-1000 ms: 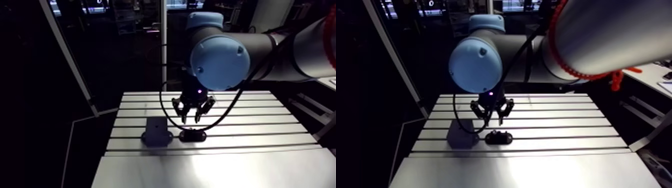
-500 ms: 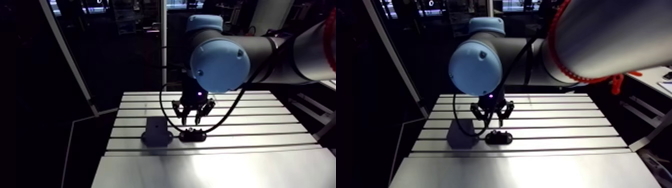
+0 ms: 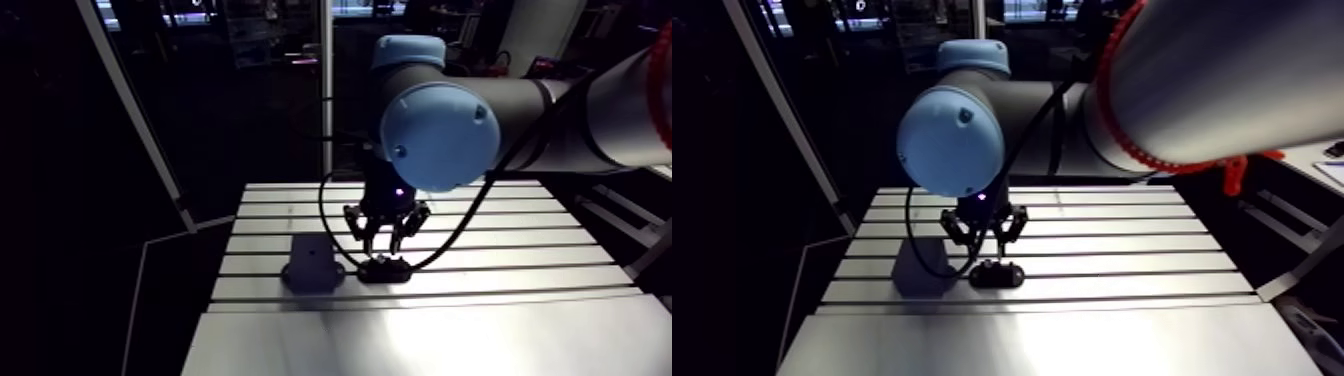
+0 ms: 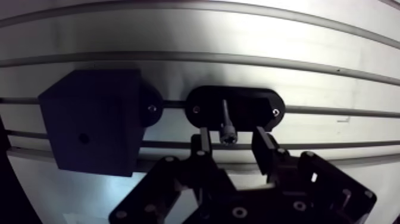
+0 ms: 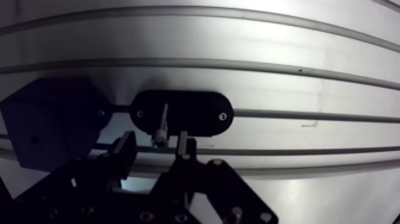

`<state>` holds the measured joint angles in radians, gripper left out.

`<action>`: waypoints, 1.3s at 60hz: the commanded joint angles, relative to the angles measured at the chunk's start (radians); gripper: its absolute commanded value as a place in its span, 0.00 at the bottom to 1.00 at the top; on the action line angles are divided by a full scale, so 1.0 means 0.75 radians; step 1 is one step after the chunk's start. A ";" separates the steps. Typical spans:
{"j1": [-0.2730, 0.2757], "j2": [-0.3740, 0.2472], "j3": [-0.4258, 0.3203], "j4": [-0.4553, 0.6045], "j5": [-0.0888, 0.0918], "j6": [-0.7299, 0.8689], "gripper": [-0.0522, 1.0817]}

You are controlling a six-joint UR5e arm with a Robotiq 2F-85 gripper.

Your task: Pick up the M10 bolt and insert it into the hole until fully seated.

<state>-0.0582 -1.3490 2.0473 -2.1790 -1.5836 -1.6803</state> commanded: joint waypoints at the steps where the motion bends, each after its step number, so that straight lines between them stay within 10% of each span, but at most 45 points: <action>1: -0.010 0.002 0.010 -0.004 0.002 -0.002 0.50; 78: -0.012 0.039 0.010 -0.017 0.006 -0.003 0.51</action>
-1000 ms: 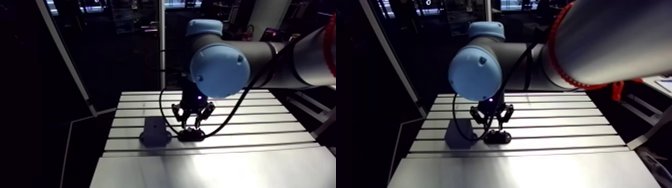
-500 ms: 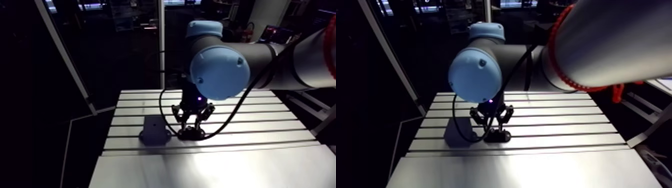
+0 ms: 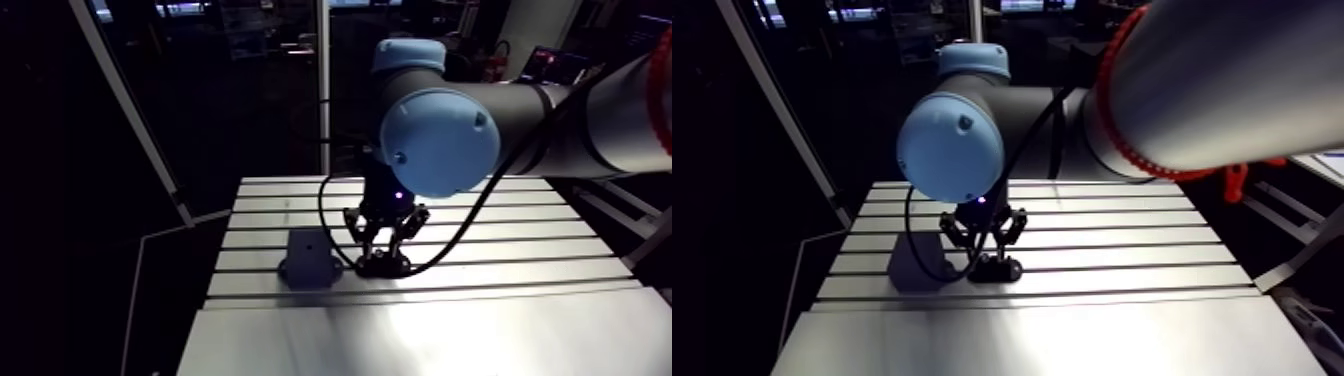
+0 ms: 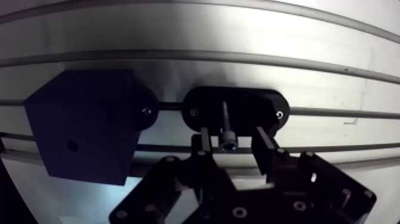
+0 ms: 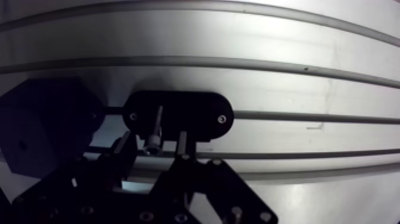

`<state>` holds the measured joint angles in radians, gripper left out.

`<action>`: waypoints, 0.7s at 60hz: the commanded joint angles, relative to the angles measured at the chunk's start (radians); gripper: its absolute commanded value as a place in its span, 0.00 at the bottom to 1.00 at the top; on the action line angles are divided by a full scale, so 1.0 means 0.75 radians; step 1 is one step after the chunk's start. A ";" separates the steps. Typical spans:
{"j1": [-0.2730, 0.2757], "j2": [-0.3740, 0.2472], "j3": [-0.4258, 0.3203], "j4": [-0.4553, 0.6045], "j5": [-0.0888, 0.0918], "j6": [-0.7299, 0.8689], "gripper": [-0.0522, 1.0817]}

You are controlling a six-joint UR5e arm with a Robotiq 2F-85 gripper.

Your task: Pick up the M10 bolt and insert it into the hole until fully seated.

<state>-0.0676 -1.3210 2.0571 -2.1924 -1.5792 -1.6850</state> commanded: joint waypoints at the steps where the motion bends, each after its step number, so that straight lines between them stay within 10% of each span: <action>1: 0.000 0.001 -0.003 0.001 0.000 0.004 0.51; 42: 0.002 -0.001 -0.005 0.001 0.002 0.006 0.51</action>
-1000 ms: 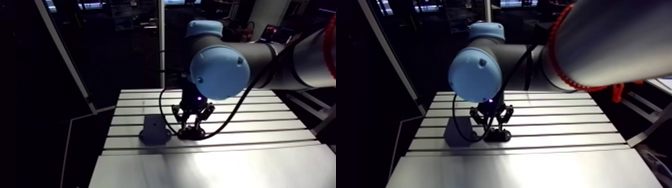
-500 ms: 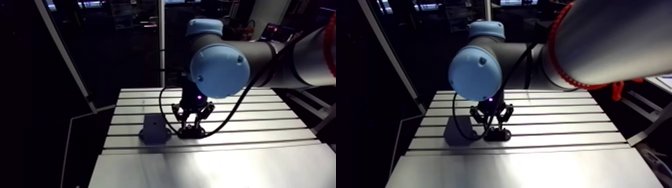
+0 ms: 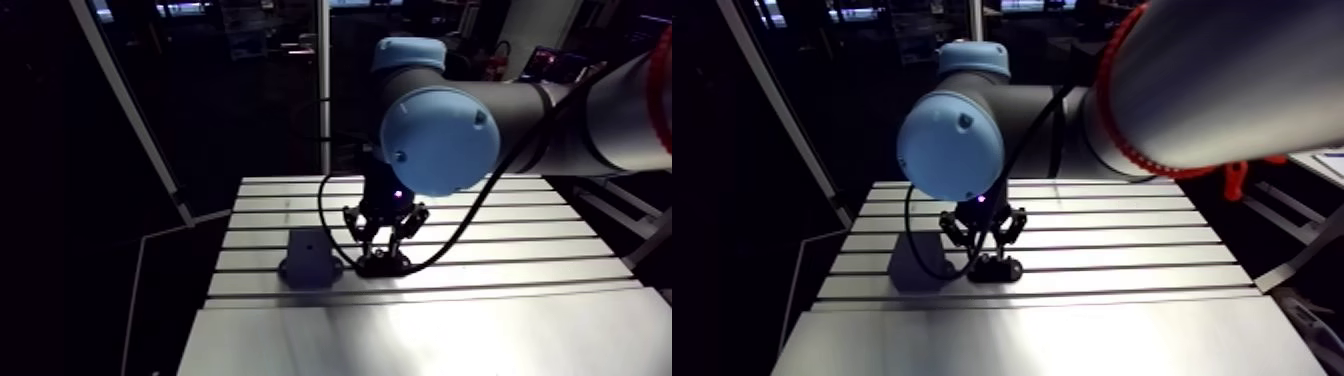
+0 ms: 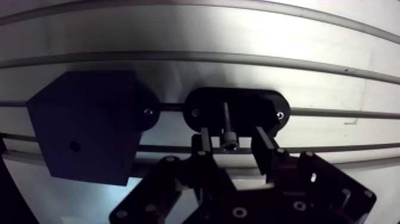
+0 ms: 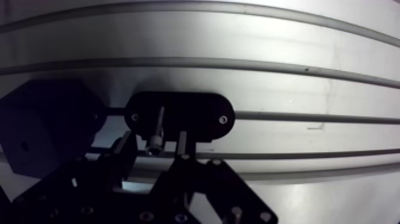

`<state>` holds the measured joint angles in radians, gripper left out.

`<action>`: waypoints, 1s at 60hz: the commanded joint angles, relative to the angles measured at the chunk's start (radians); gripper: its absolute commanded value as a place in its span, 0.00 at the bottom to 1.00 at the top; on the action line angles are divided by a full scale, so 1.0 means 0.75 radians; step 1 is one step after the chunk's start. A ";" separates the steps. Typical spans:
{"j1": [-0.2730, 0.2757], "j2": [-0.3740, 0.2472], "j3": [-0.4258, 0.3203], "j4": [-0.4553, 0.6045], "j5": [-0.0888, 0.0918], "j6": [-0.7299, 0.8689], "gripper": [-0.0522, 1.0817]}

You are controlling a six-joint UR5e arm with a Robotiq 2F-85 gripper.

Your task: Pick up the M10 bolt and insert it into the hole until fully seated.

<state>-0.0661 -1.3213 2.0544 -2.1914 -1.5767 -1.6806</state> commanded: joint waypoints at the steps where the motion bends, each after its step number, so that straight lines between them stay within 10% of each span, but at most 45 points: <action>1: 0.000 0.000 -0.001 0.000 -0.001 0.000 0.51; 60: 0.006 0.000 0.001 0.002 0.000 0.000 0.63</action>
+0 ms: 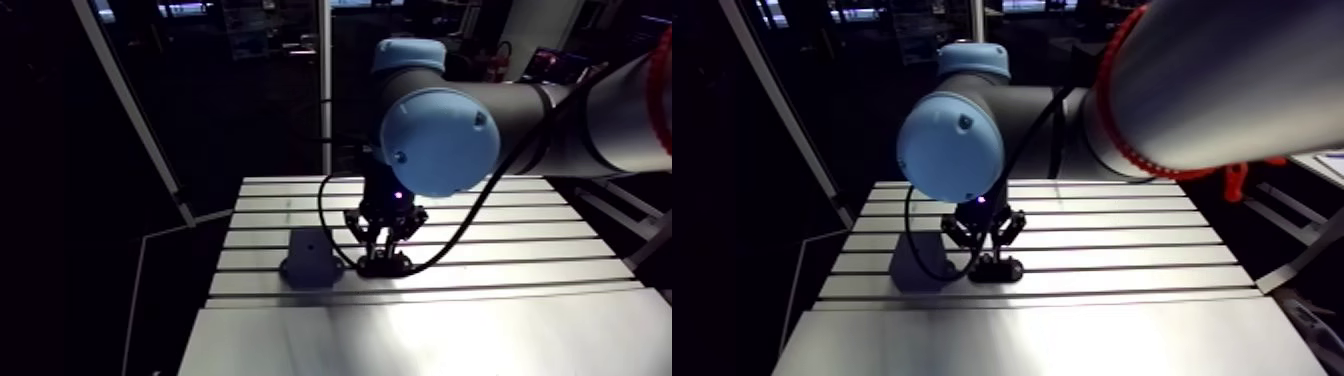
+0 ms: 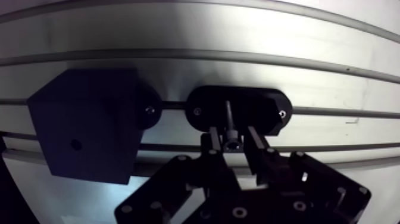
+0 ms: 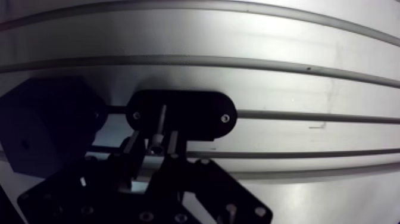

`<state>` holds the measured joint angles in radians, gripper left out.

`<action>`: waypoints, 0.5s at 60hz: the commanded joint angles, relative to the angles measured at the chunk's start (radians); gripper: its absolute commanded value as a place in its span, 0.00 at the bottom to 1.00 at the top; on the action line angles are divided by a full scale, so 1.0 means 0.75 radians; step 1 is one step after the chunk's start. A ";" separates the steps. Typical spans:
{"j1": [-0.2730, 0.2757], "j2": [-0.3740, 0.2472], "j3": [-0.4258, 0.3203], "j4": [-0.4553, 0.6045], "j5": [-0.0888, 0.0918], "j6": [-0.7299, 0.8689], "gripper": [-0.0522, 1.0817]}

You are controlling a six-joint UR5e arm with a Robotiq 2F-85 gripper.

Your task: Pick up the M10 bolt and insert it into the hole until fully seated.

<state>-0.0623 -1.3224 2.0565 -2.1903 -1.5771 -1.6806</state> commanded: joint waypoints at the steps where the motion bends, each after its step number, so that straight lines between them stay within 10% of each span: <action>1: 0.001 0.001 -0.002 0.001 0.001 0.000 0.63; 30: 0.001 0.005 -0.004 0.001 -0.003 0.000 0.65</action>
<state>-0.0613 -1.3191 2.0549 -2.1899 -1.5782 -1.6807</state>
